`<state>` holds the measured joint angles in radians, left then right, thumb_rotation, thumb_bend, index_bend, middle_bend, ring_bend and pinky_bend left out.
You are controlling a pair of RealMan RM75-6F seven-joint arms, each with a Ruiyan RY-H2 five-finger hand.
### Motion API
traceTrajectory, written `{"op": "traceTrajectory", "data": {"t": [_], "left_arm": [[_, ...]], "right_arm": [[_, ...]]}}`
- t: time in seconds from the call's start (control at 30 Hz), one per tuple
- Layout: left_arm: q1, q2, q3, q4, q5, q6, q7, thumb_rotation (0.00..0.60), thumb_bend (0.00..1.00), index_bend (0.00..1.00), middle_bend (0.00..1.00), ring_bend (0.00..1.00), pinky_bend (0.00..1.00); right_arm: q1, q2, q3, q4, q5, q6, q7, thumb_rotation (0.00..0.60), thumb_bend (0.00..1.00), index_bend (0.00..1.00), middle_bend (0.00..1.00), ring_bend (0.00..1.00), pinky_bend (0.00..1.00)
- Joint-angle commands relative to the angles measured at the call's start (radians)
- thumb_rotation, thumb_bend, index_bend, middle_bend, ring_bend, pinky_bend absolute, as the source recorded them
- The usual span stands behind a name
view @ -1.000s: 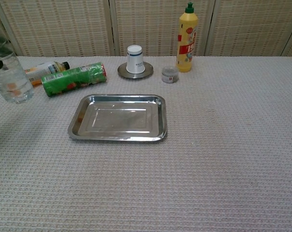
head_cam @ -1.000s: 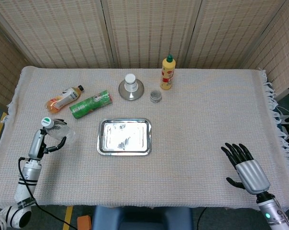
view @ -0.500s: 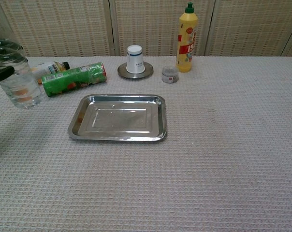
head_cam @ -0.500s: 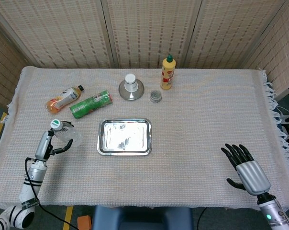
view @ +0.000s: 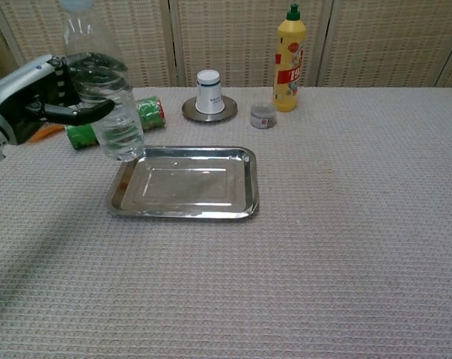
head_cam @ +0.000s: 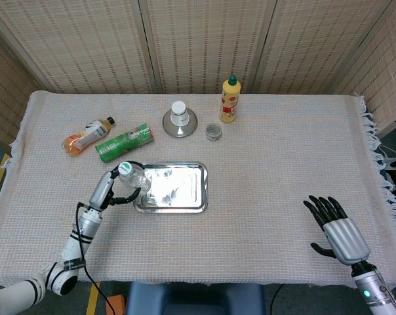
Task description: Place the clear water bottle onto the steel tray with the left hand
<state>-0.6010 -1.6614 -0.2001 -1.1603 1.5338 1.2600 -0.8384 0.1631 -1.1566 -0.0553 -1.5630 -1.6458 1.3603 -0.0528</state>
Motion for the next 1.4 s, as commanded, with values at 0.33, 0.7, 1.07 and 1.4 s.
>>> {"op": "traceTrajectory", "data": {"t": [0.33,0.7,1.07,1.4], "left_arm": [[-0.121,-0.187,-0.023,0.162,-0.049,-0.122,0.075,0.6,0.53,0.37,0.31,0.17,0.27],[-0.148,-0.25,-0.003,0.274,-0.062,-0.158,0.055,0.6,0.52,0.33,0.29,0.14,0.16],[-0.154,-0.221,0.028,0.279,-0.071,-0.216,0.071,0.6,0.47,0.06,0.07,0.0,0.03],[-0.152,-0.137,0.061,0.199,-0.064,-0.27,0.034,0.6,0.37,0.0,0.0,0.0,0.0]], "right_arm": [[0.013,0.008,0.0,0.001,0.007,-0.026,0.022,0.6,0.08,0.0,0.0,0.0,0.0],[0.004,0.02,-0.003,0.001,-0.007,0.004,0.049,0.6,0.08,0.0,0.0,0.0,0.0],[-0.006,0.018,-0.006,0.002,-0.019,0.026,0.048,0.6,0.08,0.0,0.0,0.0,0.0],[-0.006,0.016,-0.009,0.003,-0.025,0.025,0.042,0.6,0.08,0.0,0.0,0.0,0.0]]}}
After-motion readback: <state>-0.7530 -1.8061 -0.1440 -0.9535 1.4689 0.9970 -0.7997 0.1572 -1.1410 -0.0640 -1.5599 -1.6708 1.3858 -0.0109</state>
